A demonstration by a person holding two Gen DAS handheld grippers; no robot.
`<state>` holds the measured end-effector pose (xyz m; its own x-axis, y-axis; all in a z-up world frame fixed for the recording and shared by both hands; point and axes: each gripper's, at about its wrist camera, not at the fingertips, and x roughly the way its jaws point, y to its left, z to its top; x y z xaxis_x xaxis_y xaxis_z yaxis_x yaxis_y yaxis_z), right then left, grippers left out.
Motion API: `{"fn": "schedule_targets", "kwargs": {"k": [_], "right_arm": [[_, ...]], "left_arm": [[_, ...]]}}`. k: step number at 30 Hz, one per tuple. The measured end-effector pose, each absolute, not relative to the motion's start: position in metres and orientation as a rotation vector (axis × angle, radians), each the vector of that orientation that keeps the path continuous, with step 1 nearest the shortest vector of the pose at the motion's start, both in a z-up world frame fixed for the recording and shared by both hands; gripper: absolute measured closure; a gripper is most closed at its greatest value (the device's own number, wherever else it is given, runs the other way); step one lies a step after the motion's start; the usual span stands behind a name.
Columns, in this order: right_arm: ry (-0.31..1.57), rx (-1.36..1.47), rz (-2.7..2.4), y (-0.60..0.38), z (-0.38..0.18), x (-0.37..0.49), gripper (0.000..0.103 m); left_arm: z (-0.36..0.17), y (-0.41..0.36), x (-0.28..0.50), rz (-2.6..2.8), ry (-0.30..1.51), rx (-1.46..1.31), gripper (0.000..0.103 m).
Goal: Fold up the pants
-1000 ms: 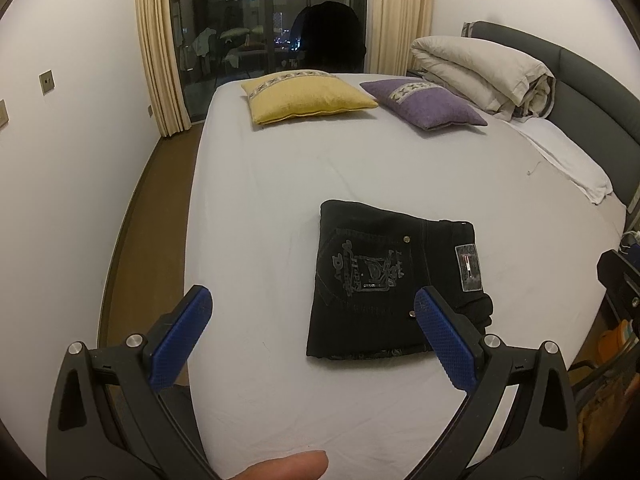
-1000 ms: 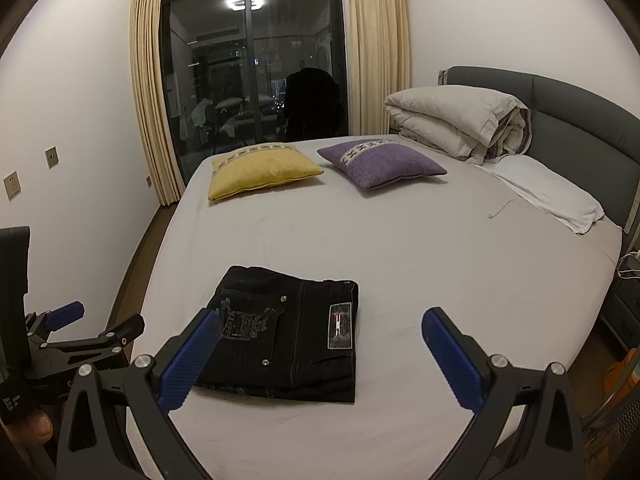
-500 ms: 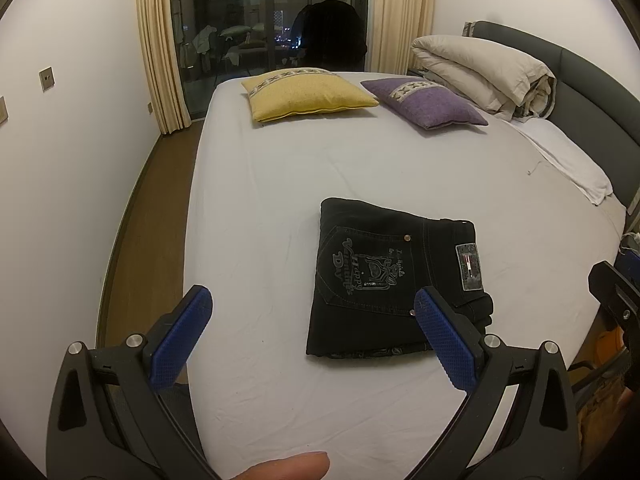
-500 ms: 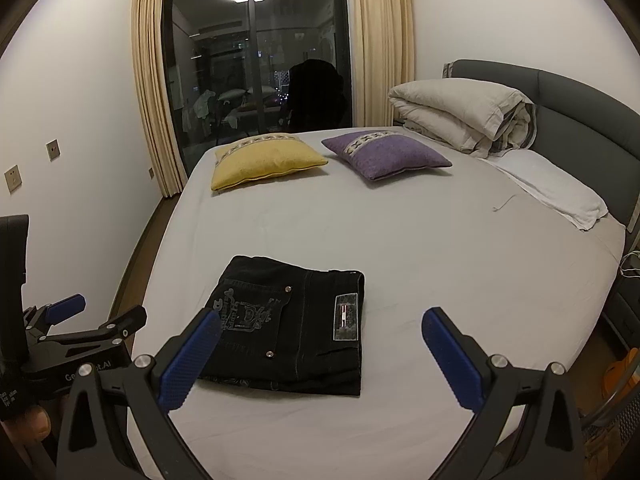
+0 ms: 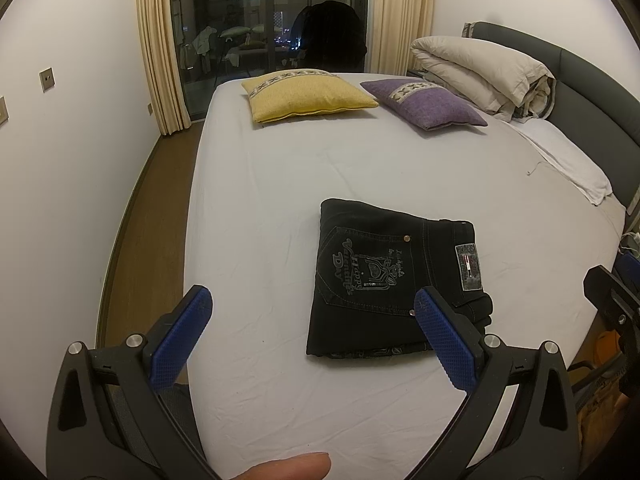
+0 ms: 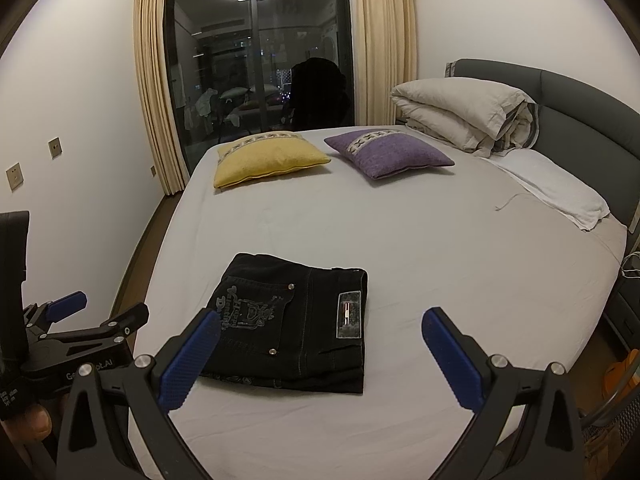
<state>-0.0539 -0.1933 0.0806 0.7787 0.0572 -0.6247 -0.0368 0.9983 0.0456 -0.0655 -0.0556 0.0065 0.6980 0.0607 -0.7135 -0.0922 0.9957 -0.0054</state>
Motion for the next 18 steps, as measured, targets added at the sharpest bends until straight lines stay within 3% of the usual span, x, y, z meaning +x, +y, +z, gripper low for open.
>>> {"fn": "schedule_targets", "kwargs": {"k": [18], "right_arm": [[0.678, 0.031, 0.053, -0.1933, 0.0797, -0.0535, 0.000]], "left_arm": [[0.0047, -0.0583, -0.0662, 0.087, 0.800, -0.043, 0.000]]}}
